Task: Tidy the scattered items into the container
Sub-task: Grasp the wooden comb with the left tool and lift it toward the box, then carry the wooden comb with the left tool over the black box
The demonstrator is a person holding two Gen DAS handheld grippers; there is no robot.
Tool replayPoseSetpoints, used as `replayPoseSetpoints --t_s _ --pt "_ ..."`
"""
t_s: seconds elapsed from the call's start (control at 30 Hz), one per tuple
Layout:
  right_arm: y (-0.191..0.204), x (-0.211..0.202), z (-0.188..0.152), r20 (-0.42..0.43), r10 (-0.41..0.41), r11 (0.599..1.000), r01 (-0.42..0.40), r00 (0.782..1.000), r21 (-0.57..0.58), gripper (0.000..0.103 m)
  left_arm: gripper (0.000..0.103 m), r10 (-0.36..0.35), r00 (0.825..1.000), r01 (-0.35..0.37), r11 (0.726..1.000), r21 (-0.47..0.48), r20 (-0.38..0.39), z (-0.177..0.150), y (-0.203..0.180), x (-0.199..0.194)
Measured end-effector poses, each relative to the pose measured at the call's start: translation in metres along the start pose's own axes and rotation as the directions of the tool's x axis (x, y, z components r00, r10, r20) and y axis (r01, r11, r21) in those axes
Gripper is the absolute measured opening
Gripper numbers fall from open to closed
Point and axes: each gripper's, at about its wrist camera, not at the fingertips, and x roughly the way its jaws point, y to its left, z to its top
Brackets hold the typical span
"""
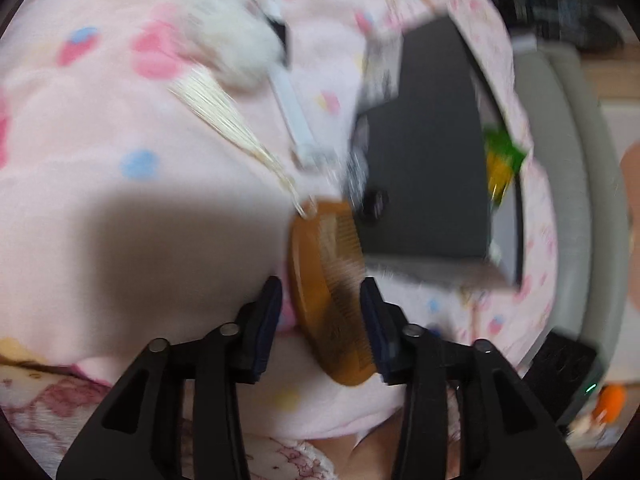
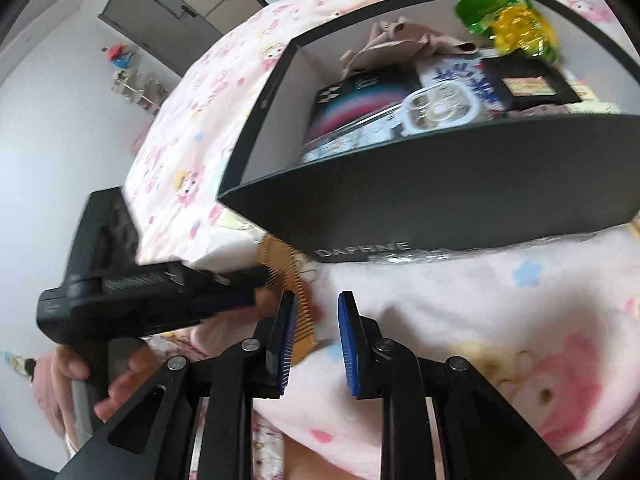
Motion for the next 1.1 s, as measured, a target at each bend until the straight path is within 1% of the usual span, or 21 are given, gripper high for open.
replayPoseSetpoints --t_s 0.03,0.1,0.17,0.27,0.3,0.33,0.37,0.47,0.57,0.63,0.67,0.73,0.77,0.83,0.87,0.9,0.93,0.97,1.0,1.03,1.1 --pt "0.002 0.002 -0.001 -0.024 0.014 1.000 -0.014 1.000 -0.002 0.018 0.045 -0.024 0.999 0.025 0.999 -0.031 0.026 0.002 0.005 -0.004" --pt "0.018 0.018 -0.007 -0.081 0.054 0.999 -0.054 0.995 0.004 0.018 0.045 -0.064 0.997 0.066 0.996 -0.063 0.036 0.008 0.010 -0.004" --pt "0.021 0.023 -0.017 -0.129 0.088 0.996 -0.089 0.988 0.001 0.018 0.045 -0.046 0.998 0.047 0.998 -0.043 0.030 0.012 0.008 0.000" --pt "0.033 0.034 -0.034 -0.182 0.105 0.993 -0.113 0.978 -0.034 0.018 0.045 0.003 1.000 -0.003 1.000 -0.001 0.014 0.023 -0.002 0.008" --pt "0.033 0.036 -0.034 -0.186 0.103 0.993 -0.111 0.977 -0.035 0.018 0.045 0.012 1.000 -0.012 1.000 0.004 0.002 0.022 -0.001 0.014" --pt "0.034 0.040 -0.033 -0.180 0.108 0.993 -0.114 0.978 -0.027 0.016 0.045 0.018 1.000 -0.018 1.000 0.007 -0.008 0.019 0.003 0.007" --pt "0.034 0.042 -0.031 -0.171 0.118 0.992 -0.123 0.978 -0.015 0.011 0.044 0.020 1.000 -0.020 1.000 0.010 -0.012 0.019 0.002 0.007" --pt "0.033 0.042 -0.025 -0.139 0.105 0.994 -0.106 0.985 -0.003 0.006 0.044 0.003 1.000 -0.003 1.000 0.001 -0.008 0.021 0.001 0.007" --pt "0.030 0.036 -0.017 -0.088 0.056 0.998 -0.058 0.995 -0.016 0.005 0.044 -0.013 1.000 0.013 1.000 -0.004 -0.009 0.020 0.003 0.004" --pt "0.006 0.026 -0.014 -0.063 0.040 0.999 -0.041 0.997 -0.011 0.005 0.045 -0.016 1.000 0.016 1.000 0.011 0.016 0.021 0.000 0.000" --pt "0.005 0.024 -0.013 -0.059 0.037 0.999 -0.038 0.998 -0.008 0.005 0.045 -0.012 0.999 0.012 1.000 0.023 0.038 0.020 -0.002 -0.003" --pt "0.006 0.025 -0.012 -0.072 0.044 0.999 -0.045 0.996 -0.001 0.005 0.045 0.014 0.997 -0.017 0.999 0.037 0.072 0.019 -0.005 -0.005" --pt "0.006 0.028 -0.013 -0.094 0.058 0.998 -0.058 0.994 0.002 0.006 0.045 0.031 0.997 -0.034 0.999 0.038 0.070 0.020 -0.005 -0.003" --pt "0.007 0.039 -0.019 -0.158 0.080 0.997 -0.077 0.984 0.023 0.006 0.045 0.060 0.998 -0.061 0.997 0.039 0.034 0.022 -0.005 0.005" --pt "0.006 0.045 -0.021 -0.183 0.091 0.996 -0.085 0.979 0.037 0.006 0.043 0.076 0.997 -0.077 0.996 0.043 0.016 0.022 -0.005 0.009" --pt "0.006 0.049 -0.023 -0.187 0.099 0.995 -0.092 0.977 0.045 0.007 0.034 0.091 0.996 -0.092 0.995 0.050 0.006 0.022 -0.007 0.012" --pt "0.006 0.052 -0.023 -0.176 0.108 0.993 -0.100 0.978 0.054 0.007 0.030 0.104 0.995 -0.103 0.993 0.062 0.002 0.021 -0.009 0.013" --pt "0.006 0.054 -0.021 -0.168 0.121 0.992 -0.113 0.978 0.061 0.007 0.028 0.121 0.993 -0.121 0.990 0.070 0.010 0.020 -0.010 0.011" --pt "0.006 0.057 -0.019 -0.161 0.140 0.989 -0.131 0.977 0.066 0.007 0.019 0.126 0.992 -0.127 0.989 0.073 0.019 0.018 -0.010 0.009" --pt "0.006 0.059 -0.017 -0.142 0.167 0.985 -0.158 0.976 0.073 0.007 0.017 0.118 0.993 -0.119 0.990 0.073 0.023 0.016 -0.009 0.006" --pt "0.007 0.060 -0.012 -0.112 0.184 0.981 -0.175 0.976 0.089 0.006 0.016 0.100 0.995 -0.100 0.993 0.059 0.015 0.013 -0.006 0.002"
